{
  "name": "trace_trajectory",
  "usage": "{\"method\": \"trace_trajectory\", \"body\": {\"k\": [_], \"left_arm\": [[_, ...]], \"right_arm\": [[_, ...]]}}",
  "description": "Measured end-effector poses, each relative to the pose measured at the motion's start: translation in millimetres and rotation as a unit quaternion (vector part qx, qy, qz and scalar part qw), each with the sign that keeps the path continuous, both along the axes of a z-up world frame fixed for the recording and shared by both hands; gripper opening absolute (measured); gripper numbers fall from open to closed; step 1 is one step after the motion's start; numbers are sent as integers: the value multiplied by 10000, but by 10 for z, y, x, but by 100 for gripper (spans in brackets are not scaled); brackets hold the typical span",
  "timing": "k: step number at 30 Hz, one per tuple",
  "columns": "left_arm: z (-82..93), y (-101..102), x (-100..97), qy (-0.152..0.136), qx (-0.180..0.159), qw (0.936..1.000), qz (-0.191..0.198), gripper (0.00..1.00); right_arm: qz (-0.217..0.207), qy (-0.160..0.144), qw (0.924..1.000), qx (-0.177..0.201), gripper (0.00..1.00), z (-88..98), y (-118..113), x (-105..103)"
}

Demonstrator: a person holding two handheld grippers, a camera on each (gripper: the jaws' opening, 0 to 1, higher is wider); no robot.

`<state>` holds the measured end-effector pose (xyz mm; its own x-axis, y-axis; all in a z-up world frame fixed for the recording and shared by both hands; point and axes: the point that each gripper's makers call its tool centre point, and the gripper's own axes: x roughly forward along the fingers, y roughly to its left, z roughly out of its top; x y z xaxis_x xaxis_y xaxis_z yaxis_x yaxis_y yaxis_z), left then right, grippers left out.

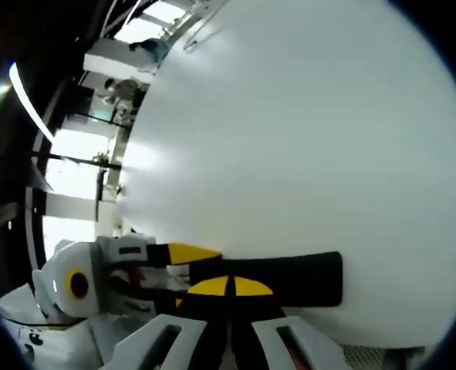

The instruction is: Press the specified remote control buttons in sequence, fully releasing each button before pressing the next.

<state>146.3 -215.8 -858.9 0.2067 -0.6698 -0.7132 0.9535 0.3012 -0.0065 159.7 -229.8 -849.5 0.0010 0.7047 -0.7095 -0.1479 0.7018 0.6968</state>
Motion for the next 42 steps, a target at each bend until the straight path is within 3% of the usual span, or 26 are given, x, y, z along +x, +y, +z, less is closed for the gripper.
{"method": "trace_trajectory", "body": {"k": [3,7,14,28,36,42], "left_arm": [[-3,1,1,0,0,10000,-1,25],[-3,0,1,1,0,10000,0,25],[2,-3,0,2,-2,10000,5,25],[1,-1,2,0,-5,10000,7,25],[-5,0,4,0,-6,10000,7,25],[-2,-1,3,2,-9,10000,11,25]], "right_arm": [[53,-57,10000,-9,0,12,14,-2],[-40,-33,9996,263,0,76,75,8],[-28,-87,9996,284,0,81,100,15],[281,-55,9996,76,0,10,117,-68],[177,-12,9998,69,0,-1,110,-58],[327,-257,9991,-64,0,22,131,-64]]}}
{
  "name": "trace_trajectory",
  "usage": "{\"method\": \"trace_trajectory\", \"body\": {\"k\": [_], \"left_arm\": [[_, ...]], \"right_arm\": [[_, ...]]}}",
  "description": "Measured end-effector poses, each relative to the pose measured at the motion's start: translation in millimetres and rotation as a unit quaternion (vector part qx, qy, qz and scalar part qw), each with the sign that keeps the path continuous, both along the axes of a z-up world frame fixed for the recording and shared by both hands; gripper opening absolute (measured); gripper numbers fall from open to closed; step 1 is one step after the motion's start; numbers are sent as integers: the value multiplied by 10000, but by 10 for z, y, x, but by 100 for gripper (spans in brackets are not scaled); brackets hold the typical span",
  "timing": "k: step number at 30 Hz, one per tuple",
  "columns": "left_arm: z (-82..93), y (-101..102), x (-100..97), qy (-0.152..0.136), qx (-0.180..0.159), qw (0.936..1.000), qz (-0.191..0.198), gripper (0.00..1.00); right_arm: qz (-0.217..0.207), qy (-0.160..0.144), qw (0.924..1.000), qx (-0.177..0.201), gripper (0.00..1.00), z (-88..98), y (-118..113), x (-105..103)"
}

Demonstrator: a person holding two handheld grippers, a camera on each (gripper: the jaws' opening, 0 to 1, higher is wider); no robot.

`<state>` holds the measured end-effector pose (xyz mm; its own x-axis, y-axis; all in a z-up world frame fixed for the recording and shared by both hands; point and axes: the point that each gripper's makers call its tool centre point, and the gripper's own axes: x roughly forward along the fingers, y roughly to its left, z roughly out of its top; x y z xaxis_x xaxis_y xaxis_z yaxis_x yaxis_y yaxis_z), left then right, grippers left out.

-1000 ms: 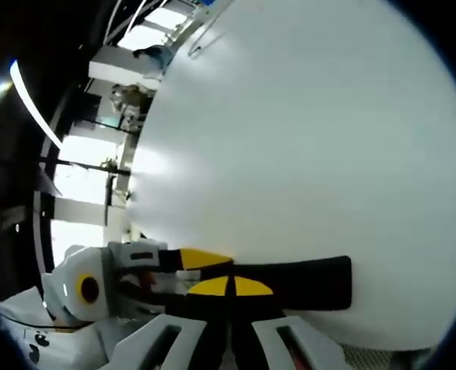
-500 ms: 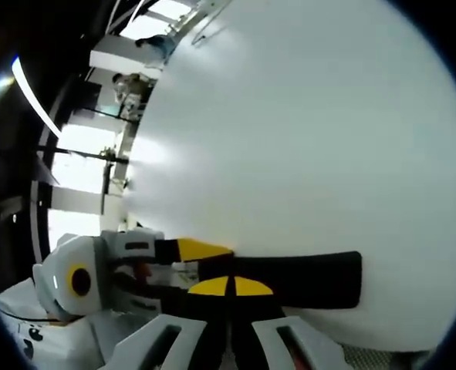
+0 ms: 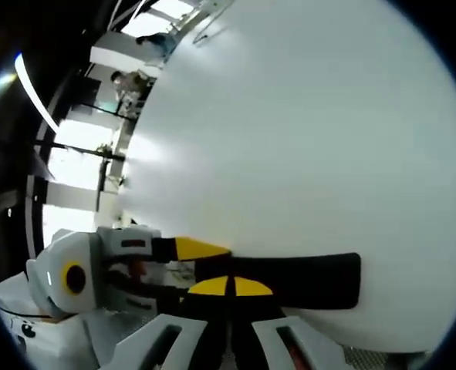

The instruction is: Press the specified remote control buttons in sequence, fully releasing each button before pressing the next.

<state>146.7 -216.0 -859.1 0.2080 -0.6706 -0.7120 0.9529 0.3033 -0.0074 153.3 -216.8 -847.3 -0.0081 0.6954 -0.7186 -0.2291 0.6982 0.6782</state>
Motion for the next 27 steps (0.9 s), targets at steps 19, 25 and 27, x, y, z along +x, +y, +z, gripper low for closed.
{"method": "trace_trajectory", "body": {"k": [19,25,27], "left_arm": [[3,-3,-4,-2,-14,10000,-2,25],[7,-1,-8,0,-22,10000,0,25],[4,0,-6,2,-24,10000,4,25]], "right_arm": [[60,0,10000,8,0,-15,-15,9],[35,68,10000,-18,0,-19,-34,-10],[33,61,10000,-25,0,-20,-30,-11]]}}
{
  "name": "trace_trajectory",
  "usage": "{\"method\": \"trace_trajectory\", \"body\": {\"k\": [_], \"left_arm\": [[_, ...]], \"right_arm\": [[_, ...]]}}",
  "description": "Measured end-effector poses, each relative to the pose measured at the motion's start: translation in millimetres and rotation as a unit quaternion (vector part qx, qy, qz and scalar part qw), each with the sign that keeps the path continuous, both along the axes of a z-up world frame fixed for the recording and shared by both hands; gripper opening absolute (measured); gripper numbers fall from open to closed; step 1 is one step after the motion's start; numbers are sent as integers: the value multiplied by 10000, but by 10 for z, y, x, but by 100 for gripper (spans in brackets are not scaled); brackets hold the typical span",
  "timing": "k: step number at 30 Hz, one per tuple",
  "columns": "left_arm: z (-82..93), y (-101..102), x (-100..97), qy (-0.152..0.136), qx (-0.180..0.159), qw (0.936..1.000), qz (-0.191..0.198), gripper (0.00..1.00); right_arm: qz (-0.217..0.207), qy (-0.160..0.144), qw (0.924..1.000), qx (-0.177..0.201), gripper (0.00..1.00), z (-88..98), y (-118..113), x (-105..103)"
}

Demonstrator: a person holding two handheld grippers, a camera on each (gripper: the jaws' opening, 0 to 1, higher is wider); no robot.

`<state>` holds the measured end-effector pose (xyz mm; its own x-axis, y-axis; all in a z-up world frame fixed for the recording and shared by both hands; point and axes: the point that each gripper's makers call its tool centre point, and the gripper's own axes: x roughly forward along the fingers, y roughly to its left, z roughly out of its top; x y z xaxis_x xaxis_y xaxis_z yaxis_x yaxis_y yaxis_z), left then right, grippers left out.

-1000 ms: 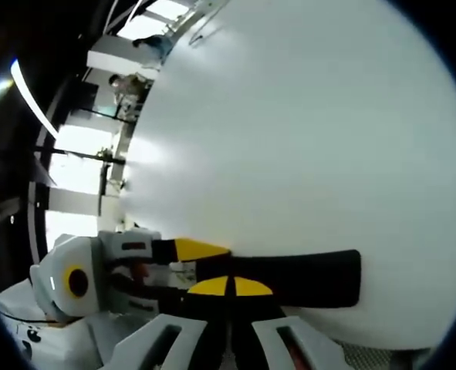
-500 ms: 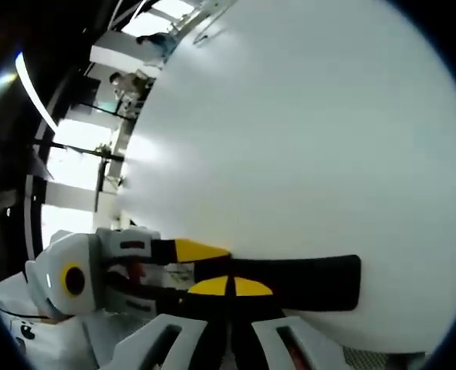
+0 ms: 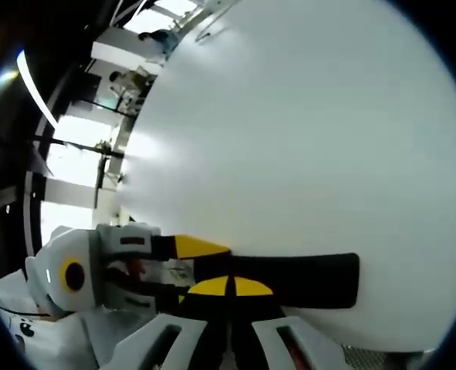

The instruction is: Press the specified remote control buttons in sequence, fully releasing each button before pressing the next.

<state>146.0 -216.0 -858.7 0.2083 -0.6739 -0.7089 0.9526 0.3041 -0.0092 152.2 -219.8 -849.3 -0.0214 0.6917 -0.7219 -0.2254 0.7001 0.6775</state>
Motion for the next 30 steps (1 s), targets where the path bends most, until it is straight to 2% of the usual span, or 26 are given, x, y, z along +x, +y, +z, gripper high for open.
{"method": "trace_trajectory", "body": {"k": [9,12,23,26,30], "left_arm": [[-6,0,-1,1,-7,10000,-2,25],[-1,-3,-4,2,-2,10000,-18,25],[-3,-1,3,-2,2,10000,-14,25],[-2,-1,3,-1,-1,10000,-11,25],[-2,-2,6,0,-3,10000,-4,25]], "right_arm": [[-65,-10,10000,-16,0,-4,8,18],[22,-129,9999,-95,0,-4,19,21],[133,-163,9997,-88,0,6,10,17],[124,-531,9984,-168,0,52,-25,90],[-135,-735,9972,-16,0,154,-77,196]]}}
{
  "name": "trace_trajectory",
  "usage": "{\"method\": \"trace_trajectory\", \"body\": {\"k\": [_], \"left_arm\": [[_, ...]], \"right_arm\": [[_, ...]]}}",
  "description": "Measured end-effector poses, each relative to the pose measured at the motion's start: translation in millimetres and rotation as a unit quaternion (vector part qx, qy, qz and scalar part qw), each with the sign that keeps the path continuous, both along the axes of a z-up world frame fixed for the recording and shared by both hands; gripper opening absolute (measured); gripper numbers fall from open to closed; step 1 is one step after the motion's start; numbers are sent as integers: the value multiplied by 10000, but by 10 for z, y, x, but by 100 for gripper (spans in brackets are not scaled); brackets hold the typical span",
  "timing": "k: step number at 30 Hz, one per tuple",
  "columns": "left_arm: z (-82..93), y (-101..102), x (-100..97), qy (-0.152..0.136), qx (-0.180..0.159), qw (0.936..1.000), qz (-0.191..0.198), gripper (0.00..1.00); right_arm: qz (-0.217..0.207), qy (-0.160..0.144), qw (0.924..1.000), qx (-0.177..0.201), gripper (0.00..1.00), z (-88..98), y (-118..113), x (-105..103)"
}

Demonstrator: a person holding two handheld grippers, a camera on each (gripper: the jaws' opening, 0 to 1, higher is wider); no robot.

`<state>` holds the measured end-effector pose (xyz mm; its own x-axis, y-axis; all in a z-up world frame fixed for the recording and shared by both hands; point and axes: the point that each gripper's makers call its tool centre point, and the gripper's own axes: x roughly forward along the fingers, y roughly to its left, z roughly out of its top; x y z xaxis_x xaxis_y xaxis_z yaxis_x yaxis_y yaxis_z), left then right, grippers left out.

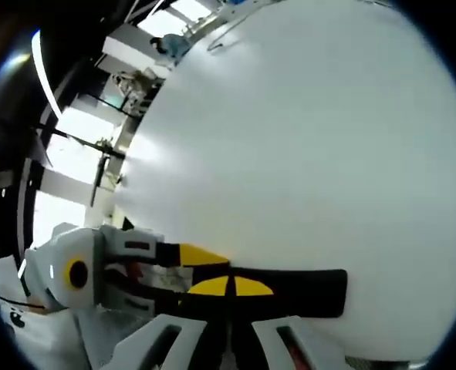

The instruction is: Press the specified remote control buttons in sequence, fully releasing each button before pressing the next.

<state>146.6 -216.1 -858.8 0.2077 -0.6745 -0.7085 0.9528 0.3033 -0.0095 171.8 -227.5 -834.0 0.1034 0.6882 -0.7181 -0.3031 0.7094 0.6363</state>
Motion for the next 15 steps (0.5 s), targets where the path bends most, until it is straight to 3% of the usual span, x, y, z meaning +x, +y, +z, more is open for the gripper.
{"method": "trace_trajectory", "body": {"k": [6,9,13,15], "left_arm": [[1,1,0,3,-4,10000,4,25],[-2,0,-1,4,-3,10000,7,25],[-2,0,-1,3,-1,10000,6,25],[-2,0,-1,3,1,10000,6,25]], "right_arm": [[-297,-1205,9921,-194,0,231,-159,284],[-533,-1492,9873,-128,0,336,-214,381],[-899,-2103,9735,68,0,585,-288,497],[-1003,-2330,9673,-7,0,657,-351,528]]}}
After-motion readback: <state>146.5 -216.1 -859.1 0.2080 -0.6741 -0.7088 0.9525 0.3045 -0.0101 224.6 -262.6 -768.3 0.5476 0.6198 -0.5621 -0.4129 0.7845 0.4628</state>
